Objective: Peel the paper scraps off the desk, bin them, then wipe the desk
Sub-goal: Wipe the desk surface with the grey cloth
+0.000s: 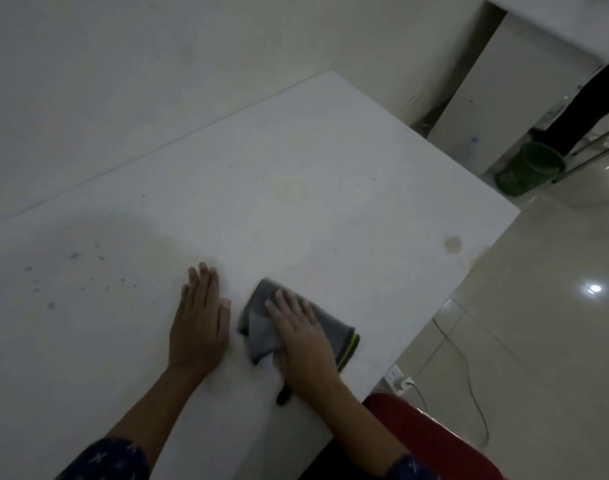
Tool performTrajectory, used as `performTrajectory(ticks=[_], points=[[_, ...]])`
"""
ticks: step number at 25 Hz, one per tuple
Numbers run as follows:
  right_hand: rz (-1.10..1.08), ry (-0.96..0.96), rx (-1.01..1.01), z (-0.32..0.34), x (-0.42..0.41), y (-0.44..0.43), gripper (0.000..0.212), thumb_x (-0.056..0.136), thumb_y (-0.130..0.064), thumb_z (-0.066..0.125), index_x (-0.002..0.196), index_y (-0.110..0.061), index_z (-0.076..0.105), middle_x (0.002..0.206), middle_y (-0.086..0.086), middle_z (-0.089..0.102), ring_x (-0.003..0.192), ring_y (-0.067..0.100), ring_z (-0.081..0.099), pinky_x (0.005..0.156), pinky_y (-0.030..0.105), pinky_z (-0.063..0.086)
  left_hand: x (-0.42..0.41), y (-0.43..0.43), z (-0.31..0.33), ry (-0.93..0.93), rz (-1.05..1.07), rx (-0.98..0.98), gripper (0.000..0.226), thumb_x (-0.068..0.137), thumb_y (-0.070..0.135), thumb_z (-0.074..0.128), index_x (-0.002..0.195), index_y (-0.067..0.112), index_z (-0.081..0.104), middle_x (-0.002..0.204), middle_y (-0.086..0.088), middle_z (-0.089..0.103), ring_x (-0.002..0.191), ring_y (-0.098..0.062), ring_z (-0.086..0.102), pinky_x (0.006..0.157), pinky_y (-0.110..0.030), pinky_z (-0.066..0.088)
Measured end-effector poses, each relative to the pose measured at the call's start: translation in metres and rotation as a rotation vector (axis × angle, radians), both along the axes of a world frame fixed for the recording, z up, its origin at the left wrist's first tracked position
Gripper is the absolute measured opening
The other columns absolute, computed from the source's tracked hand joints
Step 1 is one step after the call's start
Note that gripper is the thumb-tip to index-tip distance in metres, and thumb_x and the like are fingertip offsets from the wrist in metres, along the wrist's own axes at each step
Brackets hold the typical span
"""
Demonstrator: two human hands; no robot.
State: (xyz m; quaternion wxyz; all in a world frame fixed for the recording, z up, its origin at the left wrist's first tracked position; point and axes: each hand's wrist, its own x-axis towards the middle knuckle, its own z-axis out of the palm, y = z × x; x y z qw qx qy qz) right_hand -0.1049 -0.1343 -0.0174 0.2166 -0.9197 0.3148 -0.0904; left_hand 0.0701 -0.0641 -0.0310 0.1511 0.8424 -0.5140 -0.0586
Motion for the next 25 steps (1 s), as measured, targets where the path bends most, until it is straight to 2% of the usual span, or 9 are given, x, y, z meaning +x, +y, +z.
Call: performTrajectory(ticks=[6,9,11,13,15,17,19,22,25], points=[[-0.465,-0.023,0.041,0.015,-0.036,-0.193,0.053,0.091,-0.007,0.044,0.143,-0.013,0.035,0.154,0.01,0.028,0.144,0.025,0.02,0.118,0.033,0.016,-0.006,-0.008,0.004,0.004,0.002,-0.001,0.062,0.096,0.038,0.014,0.144,-0.001,0.019,0.153,-0.013,0.016,0.143,-0.021,0.01,0.117,-0.021,-0.004],[-0.544,-0.001,0.088,0.031,-0.042,-0.221,0.048,0.093,-0.011,0.041,0.14,-0.009,0.039,0.13,0.016,0.057,0.12,0.03,0.053,0.096,0.029,0.038,-0.005,-0.008,0.005,-0.004,-0.005,-0.01,0.062,0.097,0.04,0.01,0.144,0.0,0.019,0.152,-0.011,0.015,0.143,-0.017,0.008,0.117,-0.022,-0.003],[-0.432,0.038,-0.01,0.045,-0.023,-0.18,0.051,0.083,-0.02,0.049,0.131,-0.004,0.051,0.104,0.018,0.068,0.095,0.034,0.065,0.08,0.033,0.048,-0.005,-0.012,0.006,-0.005,0.006,-0.004,0.064,0.097,0.042,0.008,0.144,0.0,0.019,0.152,-0.011,0.014,0.143,-0.018,0.01,0.117,-0.023,-0.002],[-0.099,0.04,-0.104,0.038,0.002,-0.11,0.059,0.063,-0.031,0.065,0.117,-0.006,0.063,0.101,0.014,0.071,0.091,0.029,0.07,0.079,0.032,0.055,0.002,-0.019,0.002,0.005,0.035,-0.011,0.067,0.096,0.044,0.009,0.143,-0.004,0.019,0.151,-0.012,0.012,0.142,-0.024,0.012,0.116,-0.027,0.001],[0.301,0.068,-0.086,0.027,0.027,-0.054,0.064,0.069,-0.023,0.067,0.13,-0.008,0.052,0.135,0.014,0.055,0.127,0.024,0.051,0.111,0.035,0.032,0.018,-0.034,-0.001,0.033,0.071,-0.02,0.069,0.094,0.043,0.013,0.143,-0.006,0.014,0.152,-0.012,0.006,0.143,-0.026,0.009,0.116,-0.033,0.004],[0.44,0.088,0.052,0.018,0.048,-0.058,0.068,0.082,-0.012,0.054,0.146,-0.013,0.029,0.157,0.008,0.02,0.146,0.02,0.011,0.116,0.03,-0.009,0.035,-0.052,-0.004,0.028,0.069,-0.032,0.068,0.091,0.039,0.017,0.143,-0.006,0.012,0.152,-0.013,0.004,0.143,-0.026,0.005,0.116,-0.039,0.008],[0.253,0.045,0.085,0.012,0.061,-0.108,0.065,0.086,-0.008,0.048,0.147,-0.016,0.026,0.159,0.005,0.012,0.147,0.018,0.005,0.119,0.029,-0.009,0.048,-0.071,-0.001,0.037,0.1,-0.053,0.067,0.092,0.039,0.017,0.144,-0.004,0.012,0.153,-0.011,0.003,0.144,-0.024,0.002,0.117,-0.036,0.006],[-0.124,-0.023,0.12,0.013,0.061,-0.209,0.061,0.088,-0.007,0.048,0.146,-0.016,0.031,0.158,0.006,0.017,0.146,0.022,0.015,0.12,0.033,0.012,0.059,-0.09,0.003,0.07,0.154,-0.07,0.065,0.093,0.038,0.017,0.145,-0.001,0.015,0.155,-0.01,0.006,0.144,-0.02,0.0,0.118,-0.031,0.003],[-0.441,-0.048,0.12,0.017,0.042,-0.287,0.049,0.091,-0.009,0.045,0.139,-0.009,0.04,0.142,0.018,0.046,0.131,0.032,0.043,0.107,0.036,0.035,0.061,-0.094,0.004,0.056,0.172,-0.061,0.065,0.093,0.039,0.014,0.145,0.0,0.016,0.155,-0.013,0.013,0.144,-0.019,0.004,0.118,-0.029,0.002]])
